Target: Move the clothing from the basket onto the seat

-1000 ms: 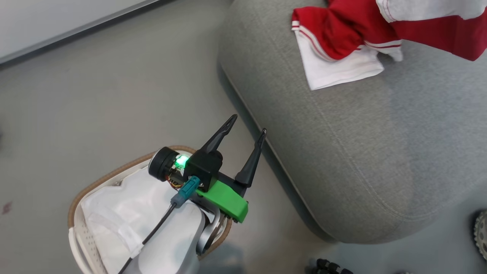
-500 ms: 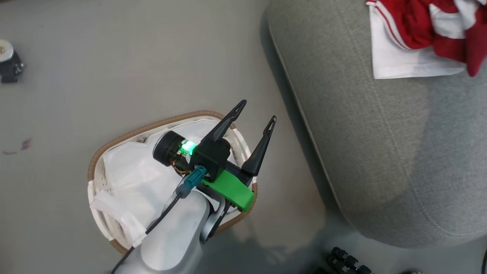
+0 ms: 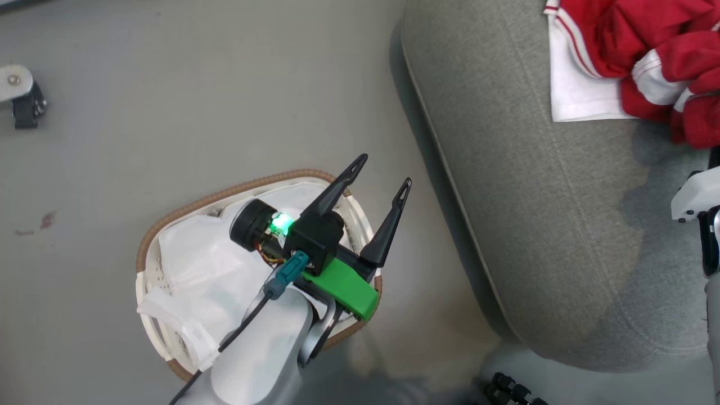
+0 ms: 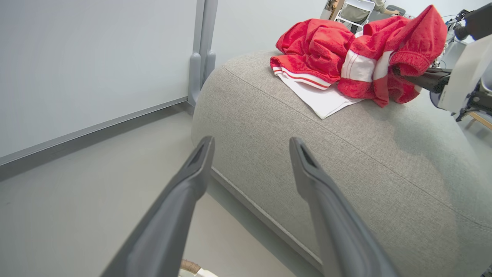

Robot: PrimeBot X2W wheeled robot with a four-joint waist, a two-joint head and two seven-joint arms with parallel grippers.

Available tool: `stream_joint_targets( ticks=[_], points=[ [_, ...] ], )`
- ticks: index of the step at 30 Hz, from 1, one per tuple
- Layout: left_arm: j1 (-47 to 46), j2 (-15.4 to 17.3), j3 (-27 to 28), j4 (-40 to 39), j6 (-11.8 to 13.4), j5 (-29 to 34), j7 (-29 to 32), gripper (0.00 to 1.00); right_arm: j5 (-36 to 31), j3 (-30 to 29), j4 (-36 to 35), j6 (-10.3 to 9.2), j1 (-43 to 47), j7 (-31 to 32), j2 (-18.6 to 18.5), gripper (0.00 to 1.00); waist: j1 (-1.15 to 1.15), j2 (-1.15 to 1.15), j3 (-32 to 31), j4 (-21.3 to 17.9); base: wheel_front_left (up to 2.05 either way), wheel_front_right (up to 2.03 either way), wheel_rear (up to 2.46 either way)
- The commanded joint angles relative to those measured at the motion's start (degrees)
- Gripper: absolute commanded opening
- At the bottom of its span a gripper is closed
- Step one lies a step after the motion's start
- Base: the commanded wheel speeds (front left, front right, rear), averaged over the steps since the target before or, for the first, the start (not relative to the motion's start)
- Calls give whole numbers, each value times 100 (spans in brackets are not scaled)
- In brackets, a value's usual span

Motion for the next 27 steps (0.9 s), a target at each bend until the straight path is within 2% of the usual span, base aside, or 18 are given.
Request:
stream_joint_targets(
  ticks=[1,10,19,27],
  points=[
    [111,26,-6,-4,-21,-54,2,100,40,-17,-79,-8,120,-2,23,100,-1,0,-303,-192,0,0,0],
    [390,26,-71,85,-21,-150,3,100,350,198,-827,-8,565,-1,142,100,-1,0,-1030,-414,0,0,0],
    [806,27,-25,123,-6,-271,2,100,655,598,-1554,-8,1010,-1,250,100,-1,0,-1708,-424,0,0,0],
    [1233,26,128,150,93,-388,2,100,653,1024,-1583,-8,1479,-1,172,100,-1,0,-2195,-287,0,0,0]
  ],
)
